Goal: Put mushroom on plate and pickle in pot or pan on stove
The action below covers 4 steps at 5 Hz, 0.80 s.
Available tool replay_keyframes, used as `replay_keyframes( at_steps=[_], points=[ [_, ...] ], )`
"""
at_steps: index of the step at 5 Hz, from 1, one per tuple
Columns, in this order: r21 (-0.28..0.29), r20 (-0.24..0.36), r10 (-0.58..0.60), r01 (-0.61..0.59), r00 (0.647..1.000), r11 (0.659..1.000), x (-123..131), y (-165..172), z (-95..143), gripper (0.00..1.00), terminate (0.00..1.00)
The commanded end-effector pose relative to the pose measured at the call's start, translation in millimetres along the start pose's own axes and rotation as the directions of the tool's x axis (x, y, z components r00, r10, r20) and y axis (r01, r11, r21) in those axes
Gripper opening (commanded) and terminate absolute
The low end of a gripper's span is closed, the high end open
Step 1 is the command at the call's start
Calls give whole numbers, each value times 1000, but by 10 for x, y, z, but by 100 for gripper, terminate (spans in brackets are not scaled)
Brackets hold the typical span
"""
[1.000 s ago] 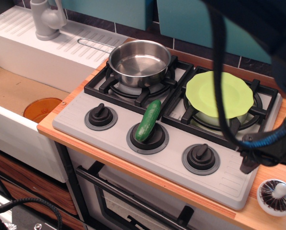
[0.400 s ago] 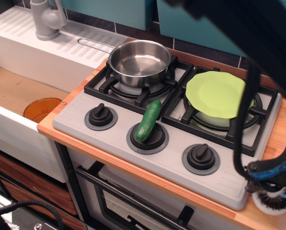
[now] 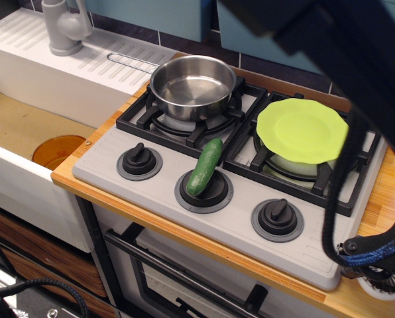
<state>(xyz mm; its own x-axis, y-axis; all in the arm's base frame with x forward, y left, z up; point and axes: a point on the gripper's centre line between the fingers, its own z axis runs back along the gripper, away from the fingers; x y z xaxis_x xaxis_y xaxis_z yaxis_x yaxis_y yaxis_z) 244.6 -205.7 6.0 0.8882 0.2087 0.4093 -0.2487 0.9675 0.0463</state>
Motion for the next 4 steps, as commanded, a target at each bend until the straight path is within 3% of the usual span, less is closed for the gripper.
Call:
replay_keyframes(
  at_steps=[1,2,3,4],
  points=[
    [-27,-2,27,-27,1000,999,92,-8,-11,0,0],
    [-22,-52,20,-21,998,1000,230,61,150,0,0],
    [16,-97,26,-24,995,1000,524,150,302,0,0],
    [5,-140,-2,3,990,1000,837,288,370,0,0]
  ],
)
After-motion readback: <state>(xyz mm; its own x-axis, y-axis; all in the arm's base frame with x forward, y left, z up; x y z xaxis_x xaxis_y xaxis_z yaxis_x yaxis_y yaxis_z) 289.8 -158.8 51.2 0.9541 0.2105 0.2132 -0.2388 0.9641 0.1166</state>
